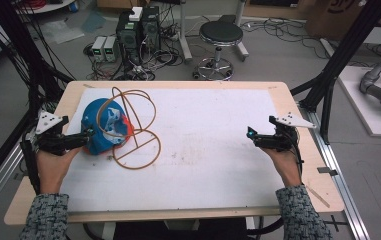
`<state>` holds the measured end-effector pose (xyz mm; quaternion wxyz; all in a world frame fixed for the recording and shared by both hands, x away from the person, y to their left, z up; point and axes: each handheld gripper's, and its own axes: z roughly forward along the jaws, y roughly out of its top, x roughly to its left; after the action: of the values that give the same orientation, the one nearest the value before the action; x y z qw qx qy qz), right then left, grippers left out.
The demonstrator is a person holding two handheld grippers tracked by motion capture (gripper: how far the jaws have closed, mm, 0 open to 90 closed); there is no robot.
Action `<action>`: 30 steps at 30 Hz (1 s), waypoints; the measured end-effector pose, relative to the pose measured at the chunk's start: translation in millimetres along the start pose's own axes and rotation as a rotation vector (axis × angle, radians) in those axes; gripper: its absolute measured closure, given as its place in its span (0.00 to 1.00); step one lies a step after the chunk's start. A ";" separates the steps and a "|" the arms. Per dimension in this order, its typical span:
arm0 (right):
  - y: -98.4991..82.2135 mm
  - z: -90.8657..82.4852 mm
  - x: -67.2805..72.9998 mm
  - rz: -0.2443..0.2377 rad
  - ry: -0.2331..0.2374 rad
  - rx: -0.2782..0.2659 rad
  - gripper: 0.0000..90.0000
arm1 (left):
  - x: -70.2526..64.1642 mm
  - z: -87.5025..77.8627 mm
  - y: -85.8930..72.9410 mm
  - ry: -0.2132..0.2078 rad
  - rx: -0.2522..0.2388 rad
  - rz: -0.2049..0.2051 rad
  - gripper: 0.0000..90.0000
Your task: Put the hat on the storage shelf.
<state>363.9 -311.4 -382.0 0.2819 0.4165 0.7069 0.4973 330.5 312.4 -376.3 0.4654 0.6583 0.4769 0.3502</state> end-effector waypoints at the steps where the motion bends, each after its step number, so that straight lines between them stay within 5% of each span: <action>1: 0.0 0.0 0.0 0.000 0.000 0.000 0.04 | 0.2 0.3 -0.3 0.002 0.002 -0.002 0.10; 16: -0.4 -1.2 0.7 -0.003 0.000 0.010 0.04 | 0.5 8.0 -3.8 -0.044 -0.006 0.009 0.13; 30: -4.6 -5.9 -4.3 0.008 -0.007 0.019 0.04 | 16.0 24.4 -2.0 -0.223 -0.014 0.069 0.14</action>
<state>359.9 -318.7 -384.3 0.2784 0.4239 0.7089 0.4902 356.8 321.0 -385.8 0.5078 0.7060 0.3967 0.2939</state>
